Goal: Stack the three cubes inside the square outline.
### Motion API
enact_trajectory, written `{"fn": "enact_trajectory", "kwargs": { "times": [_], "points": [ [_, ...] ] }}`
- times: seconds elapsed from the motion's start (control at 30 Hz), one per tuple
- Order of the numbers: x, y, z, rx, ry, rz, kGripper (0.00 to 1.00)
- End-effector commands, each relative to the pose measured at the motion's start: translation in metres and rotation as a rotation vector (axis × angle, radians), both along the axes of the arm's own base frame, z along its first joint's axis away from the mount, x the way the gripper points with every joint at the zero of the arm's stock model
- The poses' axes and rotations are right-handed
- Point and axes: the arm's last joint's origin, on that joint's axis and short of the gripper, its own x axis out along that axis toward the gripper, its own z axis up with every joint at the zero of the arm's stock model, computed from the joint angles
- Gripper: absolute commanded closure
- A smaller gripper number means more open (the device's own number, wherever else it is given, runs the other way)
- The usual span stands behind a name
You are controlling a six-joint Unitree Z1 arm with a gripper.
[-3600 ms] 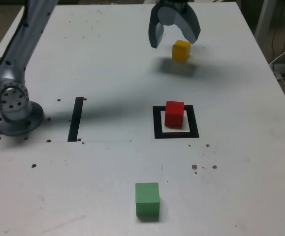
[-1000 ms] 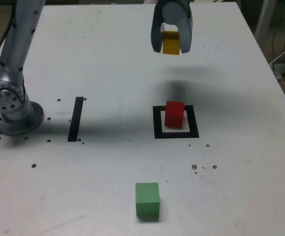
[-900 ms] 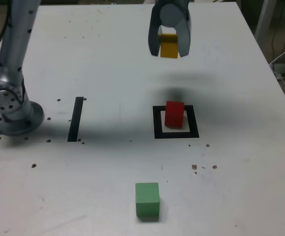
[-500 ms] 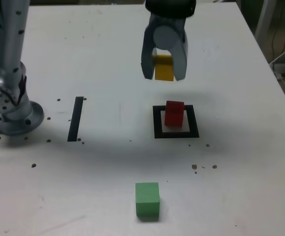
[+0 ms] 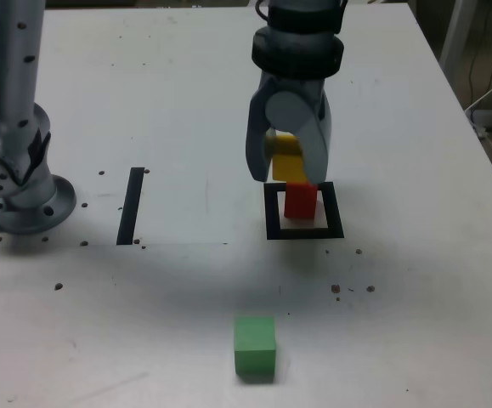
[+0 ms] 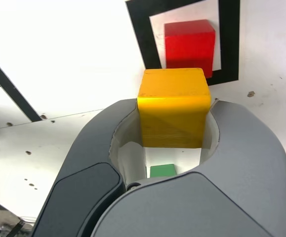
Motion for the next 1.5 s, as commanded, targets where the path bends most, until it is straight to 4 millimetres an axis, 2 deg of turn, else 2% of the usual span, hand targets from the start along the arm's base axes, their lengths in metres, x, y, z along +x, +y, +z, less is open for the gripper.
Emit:
{"fn": "enact_trajectory", "kwargs": {
  "times": [0.0,0.43,0.93,1.0,1.07,1.2,1.27,1.33,1.47],
  "points": [
    [0.002,-0.002,-0.004,-0.001,0.002,-0.001,0.71],
    [0.011,-0.002,-0.022,0.013,0.009,-0.003,0.71],
    [0.017,0.005,-0.03,0.035,-0.001,0.011,0.7],
    [0.017,0.005,-0.031,0.037,-0.001,0.011,0.65],
    [0.017,0.006,-0.033,0.039,0.001,0.011,0.55],
    [0.016,0.006,-0.035,0.039,0.004,0.011,0.23],
    [0.016,0.007,-0.036,0.039,0.003,0.011,0.11],
    [0.016,0.007,-0.036,0.039,0.001,0.011,0.05],
    [0.013,0.007,-0.033,0.043,-0.006,0.012,0.01]
  ]
}}
